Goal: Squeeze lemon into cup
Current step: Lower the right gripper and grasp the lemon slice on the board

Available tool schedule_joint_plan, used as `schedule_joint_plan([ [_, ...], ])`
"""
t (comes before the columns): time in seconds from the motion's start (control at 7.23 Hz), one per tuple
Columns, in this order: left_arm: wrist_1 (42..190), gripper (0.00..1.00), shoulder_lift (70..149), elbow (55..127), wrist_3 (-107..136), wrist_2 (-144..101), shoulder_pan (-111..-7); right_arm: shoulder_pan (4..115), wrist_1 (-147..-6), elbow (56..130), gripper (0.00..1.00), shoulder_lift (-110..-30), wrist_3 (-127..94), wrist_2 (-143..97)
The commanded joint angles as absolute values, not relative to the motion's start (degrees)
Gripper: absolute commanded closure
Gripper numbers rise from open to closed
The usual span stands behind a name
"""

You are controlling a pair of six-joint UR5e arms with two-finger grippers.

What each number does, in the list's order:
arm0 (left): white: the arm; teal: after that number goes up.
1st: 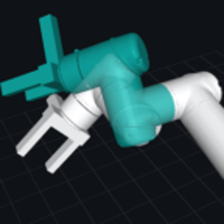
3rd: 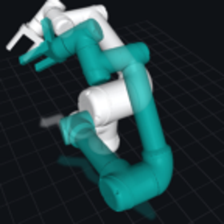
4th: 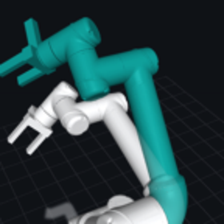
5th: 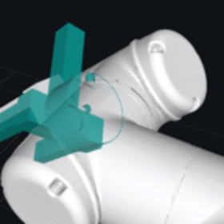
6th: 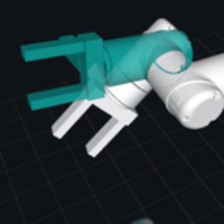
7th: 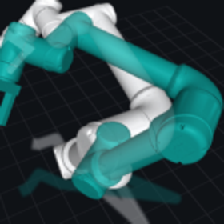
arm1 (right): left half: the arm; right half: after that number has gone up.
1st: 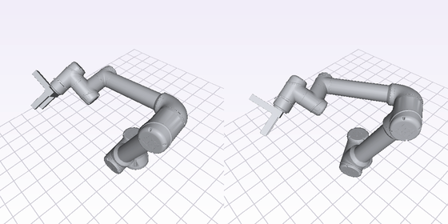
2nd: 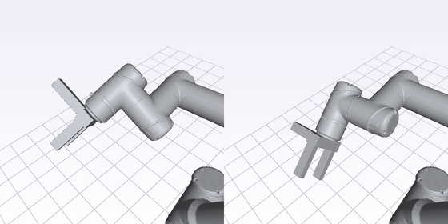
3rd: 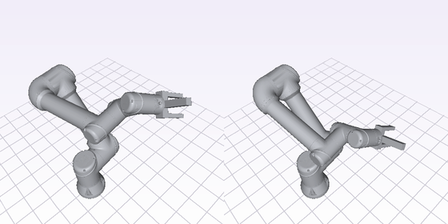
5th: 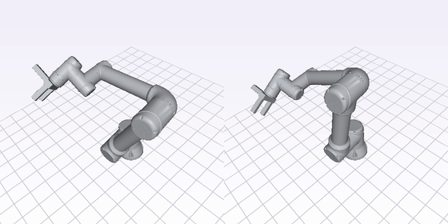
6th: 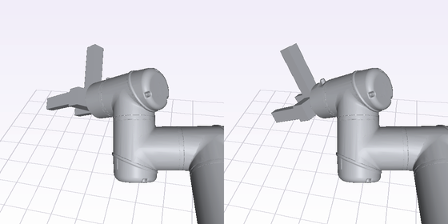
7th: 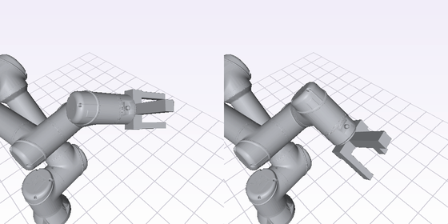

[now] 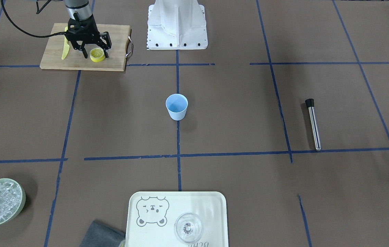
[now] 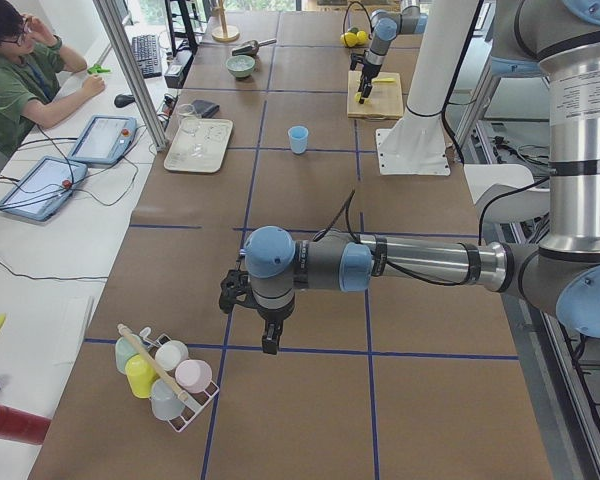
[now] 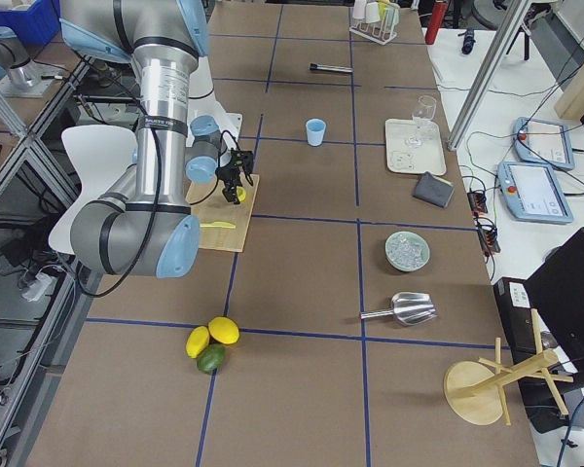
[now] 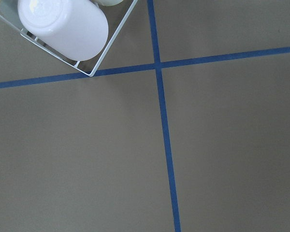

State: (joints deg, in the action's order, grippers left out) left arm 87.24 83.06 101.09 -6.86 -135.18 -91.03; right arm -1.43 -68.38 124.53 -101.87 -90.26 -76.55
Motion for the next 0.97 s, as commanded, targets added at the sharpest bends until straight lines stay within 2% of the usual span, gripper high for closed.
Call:
schedule_joint_plan([
  [0.0,87.19,0.0,83.06,101.16,-6.86,-135.09,-91.05,-1.49,-68.38,124.54,0.21,-101.87,-90.26,-76.55],
  [0.14,87.19,0.0,83.06,101.16,-6.86,-135.09,-91.05,-1.49,-68.38,124.63,0.37,-101.87,-90.26,-76.55],
  [0.28,87.27,0.0,83.06,101.16,-6.86,-135.09,-91.05,-1.41,-68.38,124.8,0.68,-101.87,-90.26,-76.55],
  [0.42,87.19,0.0,83.06,101.16,-6.86,-135.09,-91.05,-1.32,-68.38,125.24,0.9,-101.87,-90.18,-76.55],
  [0.55,87.19,0.0,83.06,101.25,-6.86,-135.09,-91.05,-1.14,-68.38,125.77,0.98,-101.95,-90.18,-76.55],
  [0.83,87.19,0.0,83.14,101.16,-6.86,-135.09,-91.05,-0.79,-68.47,128.92,0.99,-102.04,-90.09,-76.73],
])
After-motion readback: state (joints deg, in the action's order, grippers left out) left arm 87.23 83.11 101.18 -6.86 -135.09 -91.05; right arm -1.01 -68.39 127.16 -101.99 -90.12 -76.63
